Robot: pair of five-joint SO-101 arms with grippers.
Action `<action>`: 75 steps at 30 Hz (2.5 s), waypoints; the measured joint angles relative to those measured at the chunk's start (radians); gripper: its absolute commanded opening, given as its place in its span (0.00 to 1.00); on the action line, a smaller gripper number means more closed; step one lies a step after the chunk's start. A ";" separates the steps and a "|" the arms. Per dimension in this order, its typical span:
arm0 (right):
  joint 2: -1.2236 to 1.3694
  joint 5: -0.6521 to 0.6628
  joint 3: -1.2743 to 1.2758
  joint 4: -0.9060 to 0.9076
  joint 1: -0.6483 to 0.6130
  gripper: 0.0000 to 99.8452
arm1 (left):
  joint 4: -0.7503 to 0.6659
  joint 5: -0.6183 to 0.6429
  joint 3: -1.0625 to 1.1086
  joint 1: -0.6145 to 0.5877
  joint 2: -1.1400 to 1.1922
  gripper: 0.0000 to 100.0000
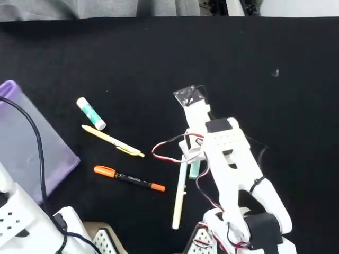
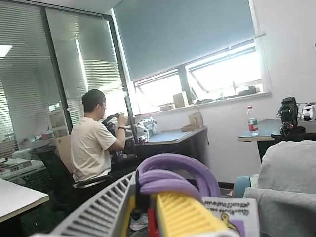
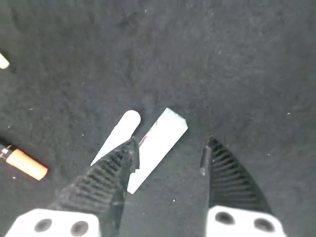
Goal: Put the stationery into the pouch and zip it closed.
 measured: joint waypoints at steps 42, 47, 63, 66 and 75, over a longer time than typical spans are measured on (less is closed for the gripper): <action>0.158 -0.008 -0.292 -0.028 -0.025 0.01 | -0.281 0.104 0.658 0.135 -0.585 0.03; -0.089 -0.043 -0.334 -0.028 -0.184 0.01 | -0.281 0.216 0.658 0.133 -0.588 0.03; -0.318 -0.137 -0.385 -0.279 -0.437 0.01 | -0.281 0.758 0.658 0.133 -0.592 0.03; -0.318 -0.137 -0.385 -0.339 -0.473 0.01 | -0.281 0.856 0.658 0.184 -0.592 0.03; -0.344 -0.146 -0.384 -0.476 -0.508 0.01 | -0.281 0.881 0.631 0.342 -0.594 0.03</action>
